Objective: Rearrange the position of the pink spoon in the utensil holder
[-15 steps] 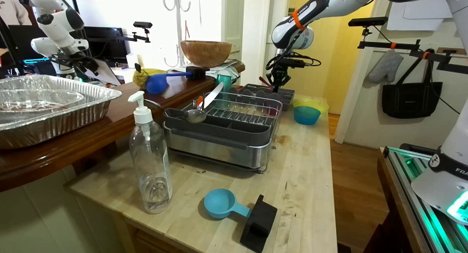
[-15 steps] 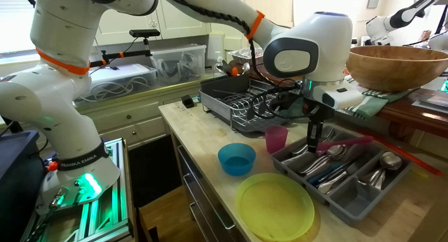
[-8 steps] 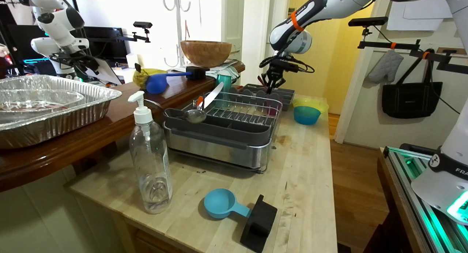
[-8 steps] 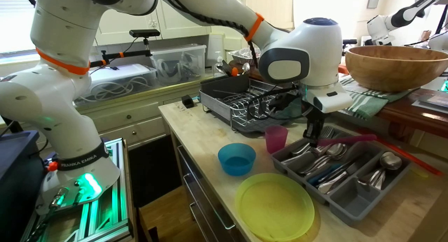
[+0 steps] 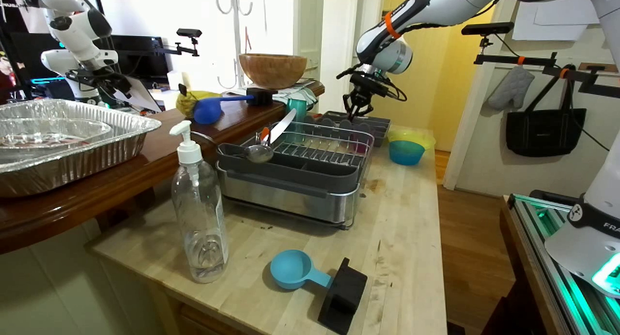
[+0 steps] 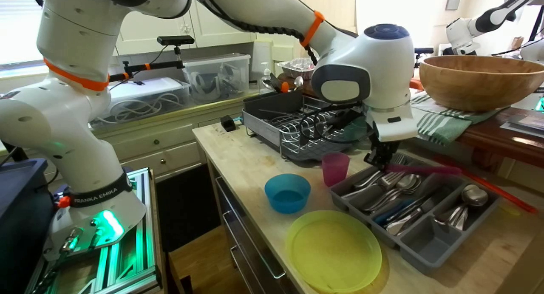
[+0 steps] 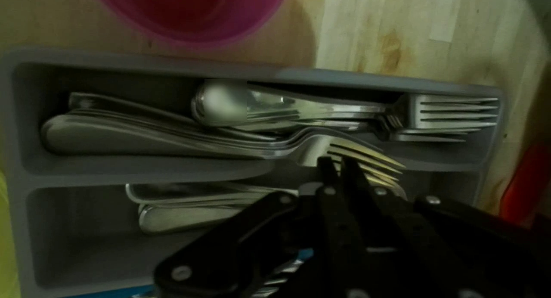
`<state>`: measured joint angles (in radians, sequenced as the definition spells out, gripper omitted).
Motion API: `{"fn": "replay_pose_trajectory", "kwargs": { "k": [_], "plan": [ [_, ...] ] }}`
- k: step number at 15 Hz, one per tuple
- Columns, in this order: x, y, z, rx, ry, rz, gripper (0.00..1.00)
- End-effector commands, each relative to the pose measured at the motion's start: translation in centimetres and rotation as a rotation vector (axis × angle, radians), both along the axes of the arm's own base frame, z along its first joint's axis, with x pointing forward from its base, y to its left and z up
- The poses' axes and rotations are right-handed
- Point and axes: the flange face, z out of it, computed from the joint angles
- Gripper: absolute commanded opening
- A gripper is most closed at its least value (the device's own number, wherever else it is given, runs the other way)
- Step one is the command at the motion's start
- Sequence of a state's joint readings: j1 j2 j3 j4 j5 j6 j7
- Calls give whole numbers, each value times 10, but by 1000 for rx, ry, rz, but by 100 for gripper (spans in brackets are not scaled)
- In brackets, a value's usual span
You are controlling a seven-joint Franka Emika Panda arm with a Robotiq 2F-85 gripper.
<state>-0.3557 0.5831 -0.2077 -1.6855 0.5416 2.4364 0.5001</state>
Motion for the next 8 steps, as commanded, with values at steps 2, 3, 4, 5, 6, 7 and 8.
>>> {"fn": "replay_pose_trajectory", "kwargs": {
  "k": [2, 3, 4, 5, 6, 7, 8],
  "plan": [
    [-3, -5, -1, 47, -82, -152, 2],
    [-3, -7, 1, 51, -105, -183, 2],
    [-3, -9, 2, 56, -125, -211, 2],
    [-3, -11, 3, 64, -142, -235, 2],
    [-4, -11, 5, 80, -155, -232, 2],
    [0, -12, 7, 53, -121, -190, 8],
    [0, -13, 7, 63, -128, -201, 8]
  ]
}}
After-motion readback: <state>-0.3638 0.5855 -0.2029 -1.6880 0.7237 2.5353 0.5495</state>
